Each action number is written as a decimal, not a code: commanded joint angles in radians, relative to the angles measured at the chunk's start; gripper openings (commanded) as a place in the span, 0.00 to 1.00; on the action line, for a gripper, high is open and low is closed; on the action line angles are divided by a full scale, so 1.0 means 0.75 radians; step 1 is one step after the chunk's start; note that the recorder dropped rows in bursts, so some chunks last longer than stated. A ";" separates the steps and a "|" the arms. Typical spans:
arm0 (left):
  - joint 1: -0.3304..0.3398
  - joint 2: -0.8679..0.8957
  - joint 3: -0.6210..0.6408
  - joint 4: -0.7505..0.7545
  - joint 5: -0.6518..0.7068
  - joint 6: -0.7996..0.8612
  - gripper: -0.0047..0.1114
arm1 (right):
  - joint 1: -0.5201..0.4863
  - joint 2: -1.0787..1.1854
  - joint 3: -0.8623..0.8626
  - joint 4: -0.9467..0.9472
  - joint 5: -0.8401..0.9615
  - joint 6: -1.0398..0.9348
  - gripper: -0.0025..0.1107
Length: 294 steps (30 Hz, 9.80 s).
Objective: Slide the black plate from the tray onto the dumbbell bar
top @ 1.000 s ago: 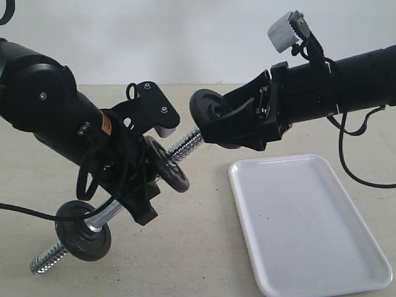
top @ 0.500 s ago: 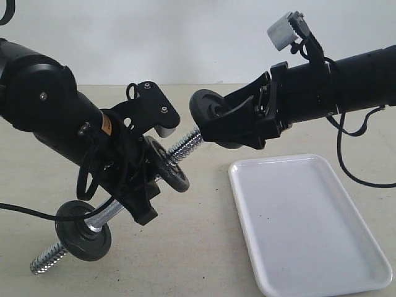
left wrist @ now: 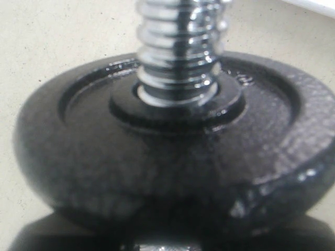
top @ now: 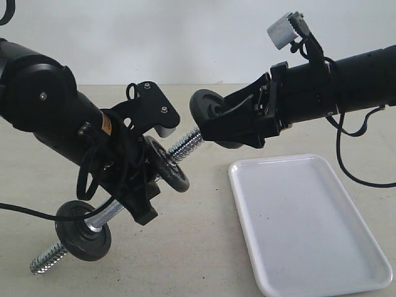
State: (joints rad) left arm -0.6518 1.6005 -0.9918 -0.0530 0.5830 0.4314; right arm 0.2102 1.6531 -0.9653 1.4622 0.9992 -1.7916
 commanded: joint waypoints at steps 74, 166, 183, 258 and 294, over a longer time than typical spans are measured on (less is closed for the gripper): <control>0.001 -0.078 -0.049 -0.015 -0.768 0.252 0.08 | -0.003 -0.021 -0.007 -0.132 0.296 -0.023 0.02; 0.001 -0.078 -0.049 -0.024 -0.805 0.192 0.08 | 0.214 0.219 -0.007 0.107 0.151 -0.326 0.75; 0.001 -0.078 -0.049 -0.024 -0.805 0.192 0.08 | 0.214 0.219 -0.007 0.118 0.042 -0.167 0.95; 0.358 0.285 -0.049 -0.024 -0.278 -0.724 0.08 | 0.214 0.219 -0.007 -0.317 -0.099 0.496 0.95; 0.358 0.300 -0.049 -0.275 -0.310 -1.008 0.08 | 0.214 0.219 -0.007 -0.731 -0.224 1.068 0.03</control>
State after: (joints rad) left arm -0.3816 1.8556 -0.9998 -0.2309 0.4251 -0.2892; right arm 0.3696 1.8243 -0.9653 0.9616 0.8155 -1.0200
